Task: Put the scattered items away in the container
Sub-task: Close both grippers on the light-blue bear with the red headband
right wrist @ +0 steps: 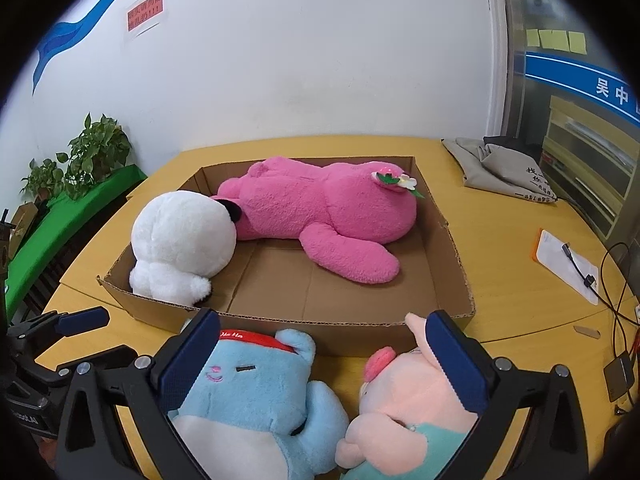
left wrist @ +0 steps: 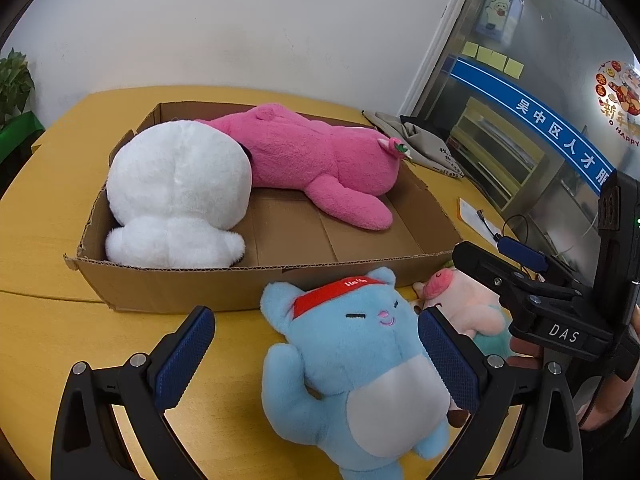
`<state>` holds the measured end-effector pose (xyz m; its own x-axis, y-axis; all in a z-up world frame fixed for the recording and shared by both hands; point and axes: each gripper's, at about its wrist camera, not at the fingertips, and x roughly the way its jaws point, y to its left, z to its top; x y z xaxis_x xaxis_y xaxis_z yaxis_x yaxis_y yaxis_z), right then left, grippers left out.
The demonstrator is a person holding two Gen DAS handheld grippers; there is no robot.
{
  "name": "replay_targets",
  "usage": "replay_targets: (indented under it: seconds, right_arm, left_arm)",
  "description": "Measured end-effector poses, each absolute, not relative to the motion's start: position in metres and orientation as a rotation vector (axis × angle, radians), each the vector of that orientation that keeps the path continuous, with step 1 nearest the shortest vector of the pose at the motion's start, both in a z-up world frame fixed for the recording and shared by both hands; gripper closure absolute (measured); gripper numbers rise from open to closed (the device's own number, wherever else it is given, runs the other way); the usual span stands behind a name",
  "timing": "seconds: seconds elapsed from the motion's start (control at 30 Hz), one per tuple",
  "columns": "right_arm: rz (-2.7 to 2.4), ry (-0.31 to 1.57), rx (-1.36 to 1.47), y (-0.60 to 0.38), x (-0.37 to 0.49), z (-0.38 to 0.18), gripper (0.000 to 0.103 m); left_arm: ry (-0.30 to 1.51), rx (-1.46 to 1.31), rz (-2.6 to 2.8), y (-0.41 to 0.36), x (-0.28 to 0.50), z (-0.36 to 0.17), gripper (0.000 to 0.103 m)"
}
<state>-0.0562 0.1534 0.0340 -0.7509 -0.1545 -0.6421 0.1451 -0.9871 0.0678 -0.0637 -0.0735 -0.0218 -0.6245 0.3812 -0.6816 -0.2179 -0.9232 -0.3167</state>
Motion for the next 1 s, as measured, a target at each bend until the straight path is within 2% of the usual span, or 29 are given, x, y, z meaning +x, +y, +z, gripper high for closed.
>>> replay_targets:
  seconds: [0.33, 0.57, 0.77, 0.9, 1.0]
  right_arm:
    - [-2.723, 0.024, 1.062, 0.152, -0.053, 0.027, 0.0]
    - [-2.549, 0.093, 1.179, 0.137, -0.038, 0.002, 0.0]
    - [-2.356, 0.143, 1.252, 0.099, -0.024, -0.032, 0.01]
    - [-2.305, 0.122, 1.221, 0.079, -0.019, -0.038, 0.012]
    - [-2.166, -0.055, 1.175, 0.076, -0.02, -0.035, 0.012]
  left_arm:
    - [-0.345, -1.208, 2.519, -0.08, -0.067, -0.037, 0.0]
    - [-0.416, -1.308, 2.467, -0.088, -0.072, -0.061, 0.0]
    - [-0.436, -1.371, 2.425, -0.095, -0.073, -0.08, 0.002]
    - [-0.464, -1.382, 2.424, -0.11, -0.066, -0.084, 0.002]
    - [-0.466, -1.358, 2.464, -0.126, -0.057, -0.077, 0.002]
